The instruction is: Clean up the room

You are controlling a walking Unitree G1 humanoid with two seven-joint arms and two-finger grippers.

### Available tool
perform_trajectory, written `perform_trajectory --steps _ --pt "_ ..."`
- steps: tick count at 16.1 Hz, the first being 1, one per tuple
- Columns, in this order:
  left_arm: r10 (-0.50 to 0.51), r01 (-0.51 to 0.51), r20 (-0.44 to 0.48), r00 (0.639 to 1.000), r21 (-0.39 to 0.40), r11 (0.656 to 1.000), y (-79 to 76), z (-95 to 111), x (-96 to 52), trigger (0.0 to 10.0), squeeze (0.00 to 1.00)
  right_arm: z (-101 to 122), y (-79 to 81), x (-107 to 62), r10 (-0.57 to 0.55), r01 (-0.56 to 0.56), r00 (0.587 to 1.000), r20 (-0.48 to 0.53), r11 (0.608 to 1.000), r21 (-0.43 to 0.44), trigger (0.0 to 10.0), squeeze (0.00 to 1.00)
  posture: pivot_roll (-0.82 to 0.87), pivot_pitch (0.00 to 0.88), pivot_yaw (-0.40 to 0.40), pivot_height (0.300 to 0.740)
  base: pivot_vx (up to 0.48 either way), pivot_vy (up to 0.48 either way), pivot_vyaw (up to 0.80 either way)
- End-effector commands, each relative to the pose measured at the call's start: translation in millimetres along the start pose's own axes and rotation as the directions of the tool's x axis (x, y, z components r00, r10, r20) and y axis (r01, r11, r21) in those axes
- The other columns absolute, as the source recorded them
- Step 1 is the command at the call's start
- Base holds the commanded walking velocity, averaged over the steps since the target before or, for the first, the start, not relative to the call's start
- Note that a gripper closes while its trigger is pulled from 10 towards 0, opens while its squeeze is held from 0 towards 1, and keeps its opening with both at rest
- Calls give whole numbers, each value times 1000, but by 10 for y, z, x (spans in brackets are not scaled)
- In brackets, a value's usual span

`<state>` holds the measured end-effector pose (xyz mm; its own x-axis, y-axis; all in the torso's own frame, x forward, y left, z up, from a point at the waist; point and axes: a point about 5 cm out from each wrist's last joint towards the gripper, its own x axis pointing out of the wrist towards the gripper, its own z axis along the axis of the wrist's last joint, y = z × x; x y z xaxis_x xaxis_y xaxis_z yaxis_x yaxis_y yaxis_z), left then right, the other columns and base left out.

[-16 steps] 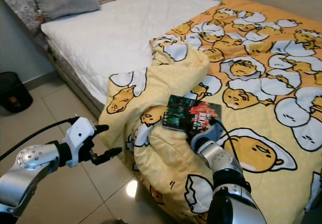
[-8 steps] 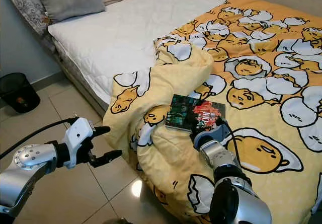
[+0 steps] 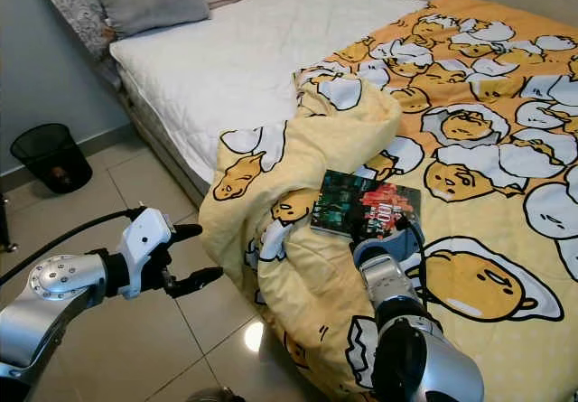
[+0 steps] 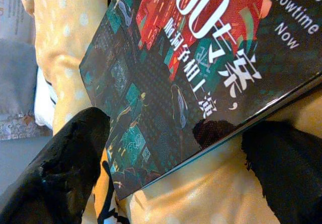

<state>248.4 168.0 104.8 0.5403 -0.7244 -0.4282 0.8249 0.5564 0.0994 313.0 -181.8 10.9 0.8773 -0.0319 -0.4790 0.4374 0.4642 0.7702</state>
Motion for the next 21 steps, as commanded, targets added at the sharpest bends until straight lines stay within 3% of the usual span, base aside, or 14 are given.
perform_trajectory --steps 1,2,5,7,8,9,10,11,14,21 --pt "-11 11 2 1000 15 1000 -20 30 18 10000 1000 3 10 6 -17 17 1000 15 1000 11 10000 0 67 0 97 740 0 0 0" --pt "-13 13 2 1000 14 1000 -36 27 23 10000 1000 12 40 15 -9 8 1000 29 999 35 10000 0 76 0 91 740 0 0 0" --pt "2 -2 7 1000 10 1000 -46 30 6 10000 1000 198 273 56 104 -135 984 148 968 214 10000 0 84 0 80 740 0 0 0" --pt "9 -9 10 1000 7 1000 -47 31 6 10000 1000 263 372 67 155 -194 972 179 953 231 9569 0 93 0 64 740 0 0 0" --pt "10 -10 11 1000 6 1000 -49 30 8 10000 1000 275 392 70 164 -205 969 183 951 234 8039 0 92 0 63 740 0 0 0" --pt "12 -12 13 1000 5 1000 -44 29 10 10000 1000 286 416 75 164 -205 969 185 950 234 3843 0 92 0 62 740 0 0 0" --pt "13 -13 14 1000 5 1000 -39 30 11 10000 1000 286 424 78 162 -204 969 185 950 235 2667 0 92 0 62 740 0 0 0" --pt "14 -14 15 1000 7 1000 -33 33 14 10000 1000 282 444 82 165 -206 969 185 949 236 0 0 92 0 62 740 0 0 0" --pt "15 -15 14 1000 11 1000 -29 32 4 10000 1000 242 506 95 166 -200 972 165 954 221 0 0 100 0 63 740 0 0 0" --pt "19 -19 17 1000 25 1000 -51 69 -49 10000 1000 200 486 109 52 -79 988 144 978 194 0 0 149 0 68 740 0 0 0"
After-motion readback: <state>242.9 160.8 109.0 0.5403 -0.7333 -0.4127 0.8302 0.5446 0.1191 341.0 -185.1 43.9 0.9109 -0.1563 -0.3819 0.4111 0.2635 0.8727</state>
